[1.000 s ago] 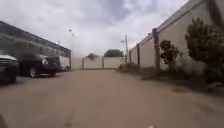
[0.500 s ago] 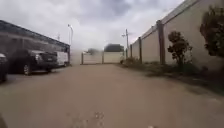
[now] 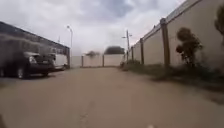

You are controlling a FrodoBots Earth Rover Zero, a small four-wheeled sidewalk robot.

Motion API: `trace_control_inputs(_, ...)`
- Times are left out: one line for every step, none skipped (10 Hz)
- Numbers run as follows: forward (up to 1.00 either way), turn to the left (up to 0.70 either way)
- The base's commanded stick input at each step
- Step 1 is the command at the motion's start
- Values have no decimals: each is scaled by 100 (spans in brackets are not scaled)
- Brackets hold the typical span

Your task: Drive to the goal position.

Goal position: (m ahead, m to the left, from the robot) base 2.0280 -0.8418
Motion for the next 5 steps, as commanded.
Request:
trace_control_inputs(100,0)
trace_control_inputs(100,0)
trace_control_inputs(100,0)
trace_control_inputs(100,27)
trace_control_inputs(100,25)
